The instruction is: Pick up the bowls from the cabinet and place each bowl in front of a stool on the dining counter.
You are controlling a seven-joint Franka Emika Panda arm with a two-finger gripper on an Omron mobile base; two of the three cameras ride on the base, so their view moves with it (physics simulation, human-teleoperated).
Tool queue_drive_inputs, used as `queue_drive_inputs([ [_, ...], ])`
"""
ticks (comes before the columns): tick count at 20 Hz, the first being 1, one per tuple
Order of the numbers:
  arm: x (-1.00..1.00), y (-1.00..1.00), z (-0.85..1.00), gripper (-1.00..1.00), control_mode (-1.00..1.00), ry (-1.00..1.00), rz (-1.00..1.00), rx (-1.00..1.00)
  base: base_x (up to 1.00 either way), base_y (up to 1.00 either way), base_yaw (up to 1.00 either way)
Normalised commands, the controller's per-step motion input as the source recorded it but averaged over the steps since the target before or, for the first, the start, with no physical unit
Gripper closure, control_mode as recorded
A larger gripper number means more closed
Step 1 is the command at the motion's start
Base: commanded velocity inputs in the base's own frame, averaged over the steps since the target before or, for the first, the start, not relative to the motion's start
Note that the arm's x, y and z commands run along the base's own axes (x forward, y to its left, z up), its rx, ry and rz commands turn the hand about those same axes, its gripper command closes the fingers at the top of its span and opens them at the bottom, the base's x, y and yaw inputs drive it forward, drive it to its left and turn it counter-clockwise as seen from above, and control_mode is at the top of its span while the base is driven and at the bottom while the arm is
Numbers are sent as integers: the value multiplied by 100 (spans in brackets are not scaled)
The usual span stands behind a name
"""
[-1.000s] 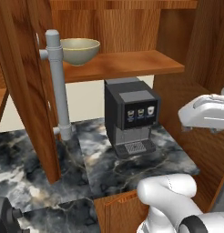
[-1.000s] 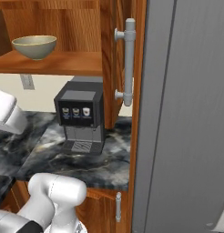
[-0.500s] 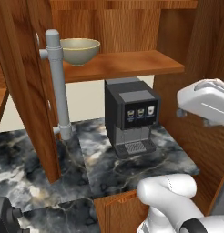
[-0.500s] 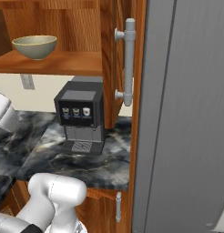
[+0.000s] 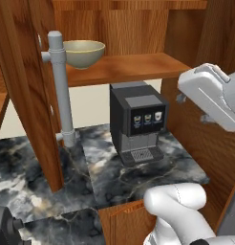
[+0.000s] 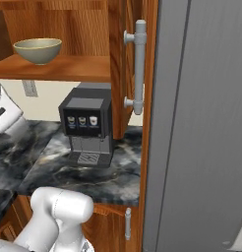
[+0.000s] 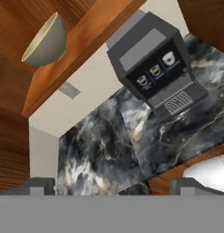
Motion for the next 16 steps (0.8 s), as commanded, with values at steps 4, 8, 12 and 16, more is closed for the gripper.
queue_drive_inputs([
  [4, 26, 1, 2, -100, -100, 0, -15, 17, 0, 0, 0],
  [8, 11, 1, 4, -100, -100, -2, -12, 14, 0, 0, 0],
  [12, 14, 3, 8, -100, -100, -3, -8, 7, 0, 0, 0],
  [16, 33, 4, 25, -100, -100, 0, -1, 4, 0, 0, 0],
])
